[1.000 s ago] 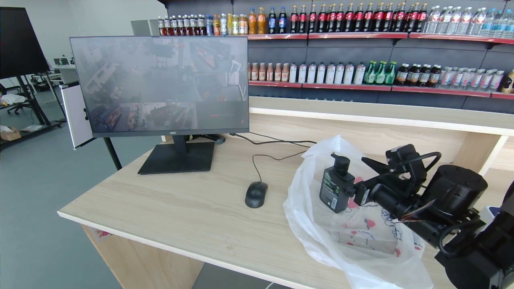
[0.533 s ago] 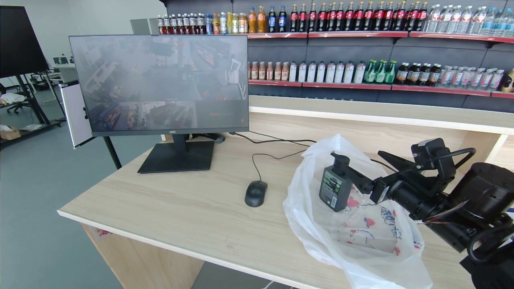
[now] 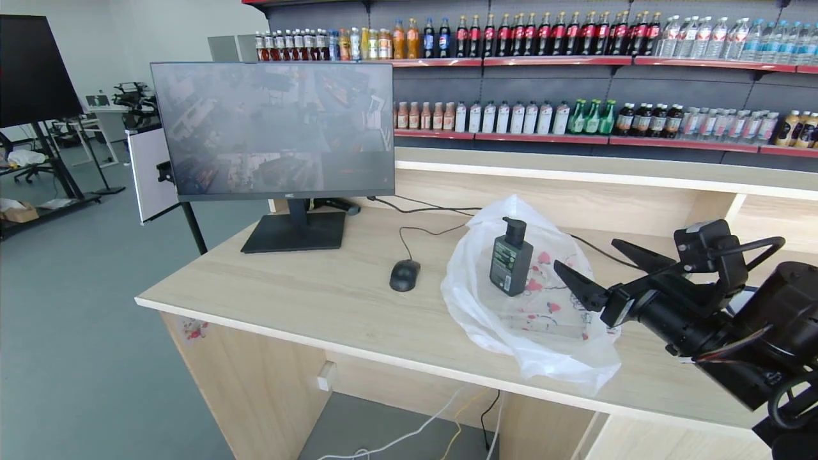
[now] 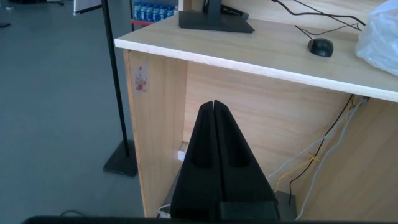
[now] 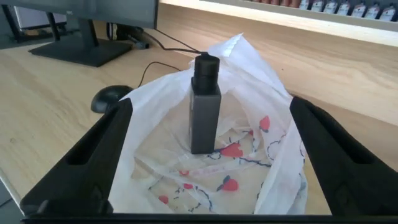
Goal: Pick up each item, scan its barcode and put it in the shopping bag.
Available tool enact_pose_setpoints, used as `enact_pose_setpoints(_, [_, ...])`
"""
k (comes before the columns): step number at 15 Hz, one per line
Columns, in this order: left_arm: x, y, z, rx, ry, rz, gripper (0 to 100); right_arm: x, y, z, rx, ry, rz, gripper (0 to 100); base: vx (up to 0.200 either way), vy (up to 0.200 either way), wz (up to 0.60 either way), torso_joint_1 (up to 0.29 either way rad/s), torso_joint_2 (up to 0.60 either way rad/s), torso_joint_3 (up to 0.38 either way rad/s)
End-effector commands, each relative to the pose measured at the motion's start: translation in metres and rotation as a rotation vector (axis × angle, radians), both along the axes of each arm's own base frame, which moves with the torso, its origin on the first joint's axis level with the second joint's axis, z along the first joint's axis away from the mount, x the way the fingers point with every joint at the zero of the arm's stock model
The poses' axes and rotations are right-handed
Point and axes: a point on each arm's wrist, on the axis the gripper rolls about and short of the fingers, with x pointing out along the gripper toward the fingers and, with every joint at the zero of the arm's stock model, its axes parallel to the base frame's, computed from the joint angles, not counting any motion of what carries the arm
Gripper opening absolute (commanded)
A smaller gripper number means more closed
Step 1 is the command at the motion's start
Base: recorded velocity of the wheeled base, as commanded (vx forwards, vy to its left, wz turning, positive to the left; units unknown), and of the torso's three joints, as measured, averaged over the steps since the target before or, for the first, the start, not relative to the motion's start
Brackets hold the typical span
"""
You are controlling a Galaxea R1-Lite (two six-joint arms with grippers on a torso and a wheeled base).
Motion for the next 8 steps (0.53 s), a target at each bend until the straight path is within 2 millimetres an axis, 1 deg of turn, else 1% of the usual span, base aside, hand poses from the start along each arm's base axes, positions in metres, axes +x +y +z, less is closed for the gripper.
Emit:
enact_pose_setpoints(1, [0.0000,0.0000,-0.0001,0.001,0.000,0.000,0,-0.0033,-0.0012,-0.0004,0.000,0.006,-0.001,100,0.000,0.000,-0.60,0.007,0.00,0.002])
enact_pose_setpoints(4, [0.0000,0.0000,-0.0004,0.001,0.003,0.000,0,-0.0057,-0.0018,-0.0003,-0.001,0.007,-0.001,100,0.000,0.000,-0.60,0.002,0.01,0.004])
enact_pose_setpoints(5, [0.0000,0.0000,-0.0004,0.000,0.003,0.000,0,-0.0072,-0.0022,-0.0021,-0.003,0.016,-0.001,100,0.000,0.000,0.00,0.000,0.00,0.000])
enact_pose_setpoints(8, [0.0000,0.0000,-0.0004,-0.002,0.003,0.000,0,-0.0043,-0.0010,0.0004,0.001,0.003,0.001,100,0.000,-0.200,0.00,0.006,0.01,0.002])
